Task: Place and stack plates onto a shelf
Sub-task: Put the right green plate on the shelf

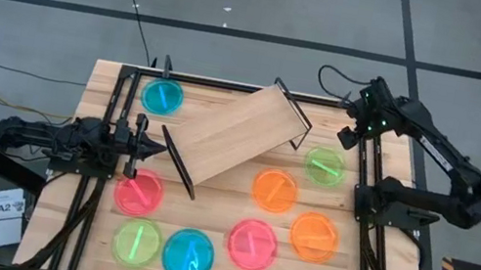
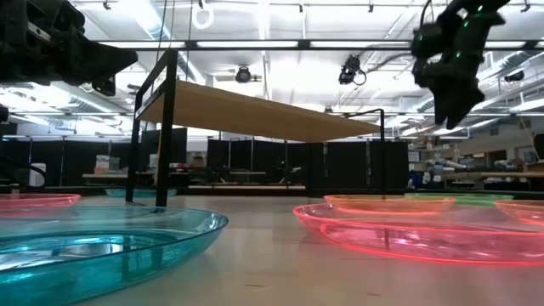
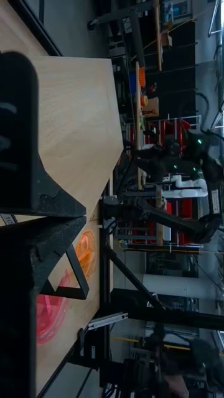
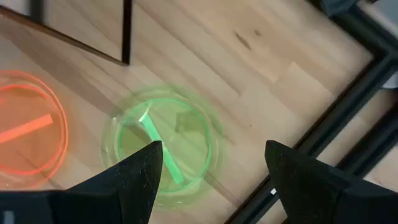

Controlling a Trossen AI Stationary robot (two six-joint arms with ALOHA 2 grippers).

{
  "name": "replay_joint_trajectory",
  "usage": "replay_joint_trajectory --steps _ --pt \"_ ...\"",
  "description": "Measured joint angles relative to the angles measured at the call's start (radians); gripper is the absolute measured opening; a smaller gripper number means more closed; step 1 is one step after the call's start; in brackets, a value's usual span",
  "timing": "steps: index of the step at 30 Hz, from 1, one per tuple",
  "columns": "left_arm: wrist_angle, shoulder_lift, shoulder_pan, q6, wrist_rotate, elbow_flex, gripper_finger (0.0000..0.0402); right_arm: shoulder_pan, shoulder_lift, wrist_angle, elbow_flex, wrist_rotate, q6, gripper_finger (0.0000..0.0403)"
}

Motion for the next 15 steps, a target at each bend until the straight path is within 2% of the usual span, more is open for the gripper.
replay_joint_trajectory --steps 4,8,15 --pt "0.0 0.0 0.0 0.0 0.0 0.0 0.0013 -0.083 0.086 0.008 0.0 -0.084 -0.082 0.0289" --pt "0.0 0.0 0.0 0.0 0.0 0.0 0.0013 -0.112 0.153 0.005 0.0 -0.173 -0.147 0.0289" --pt "0.0 0.0 0.0 0.0 0.0 0.0 0.0013 -0.105 0.244 0.013 0.0 -0.17 -0.145 0.0289"
